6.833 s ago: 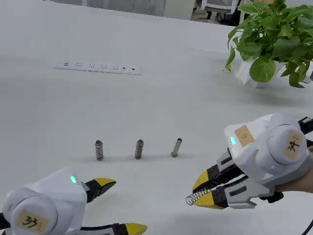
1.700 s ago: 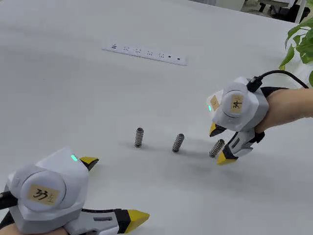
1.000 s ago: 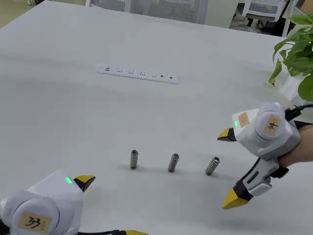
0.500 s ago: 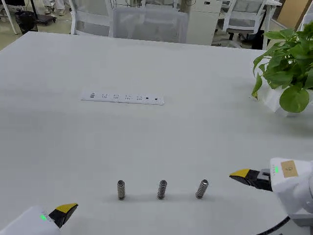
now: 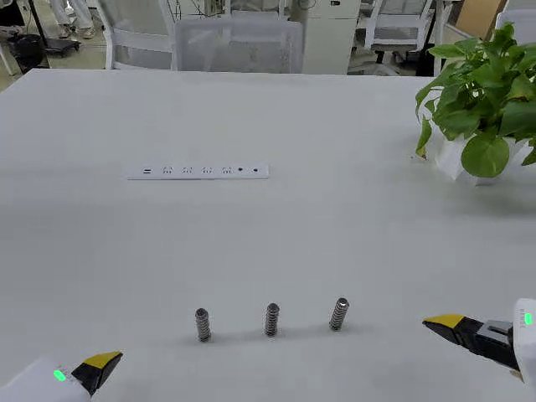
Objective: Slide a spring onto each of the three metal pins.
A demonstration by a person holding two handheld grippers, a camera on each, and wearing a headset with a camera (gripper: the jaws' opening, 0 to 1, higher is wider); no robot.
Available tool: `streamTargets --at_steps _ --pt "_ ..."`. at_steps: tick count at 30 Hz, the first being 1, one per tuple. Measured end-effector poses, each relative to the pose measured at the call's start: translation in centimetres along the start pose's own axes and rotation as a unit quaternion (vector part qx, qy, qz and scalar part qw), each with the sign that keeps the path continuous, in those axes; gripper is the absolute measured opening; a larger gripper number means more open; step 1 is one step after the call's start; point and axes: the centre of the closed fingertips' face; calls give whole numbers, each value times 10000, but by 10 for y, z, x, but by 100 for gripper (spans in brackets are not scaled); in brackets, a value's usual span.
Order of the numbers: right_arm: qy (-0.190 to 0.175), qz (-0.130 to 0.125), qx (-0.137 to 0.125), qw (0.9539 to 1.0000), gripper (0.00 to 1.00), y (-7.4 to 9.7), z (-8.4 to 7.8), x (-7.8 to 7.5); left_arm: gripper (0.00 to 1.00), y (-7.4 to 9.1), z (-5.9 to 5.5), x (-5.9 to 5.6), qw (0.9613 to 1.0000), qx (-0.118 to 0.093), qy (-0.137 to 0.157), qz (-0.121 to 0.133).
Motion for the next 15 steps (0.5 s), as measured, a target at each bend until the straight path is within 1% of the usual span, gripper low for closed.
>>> streamTargets --at_steps 2,5,10,12,15 --pt "-122 -97 -53 9999 99 5 -3 0 92 0 -2 0 10000 8 28 -6" --pt "-213 -162 -80 9996 99 10 -9 1 92 0 -3 -1 10000 34 31 -9" --pt "-349 -287 -104 9989 99 17 -18 2 92 1 -4 -1 10000 69 -52 -46" --pt "-415 -342 -162 9984 99 20 -19 3 92 3 -4 1 9999 75 -94 -34" --pt "-479 -386 -187 9979 99 22 -21 6 92 5 -4 6 10000 51 -26 7"
Point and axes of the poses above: the centre of the closed fingertips' face, and the gripper's own axes: y roughly backward along the fingers, x roughly to its left, z roughly out of its top, and after that the axes turned 1 degree about x, right-handed
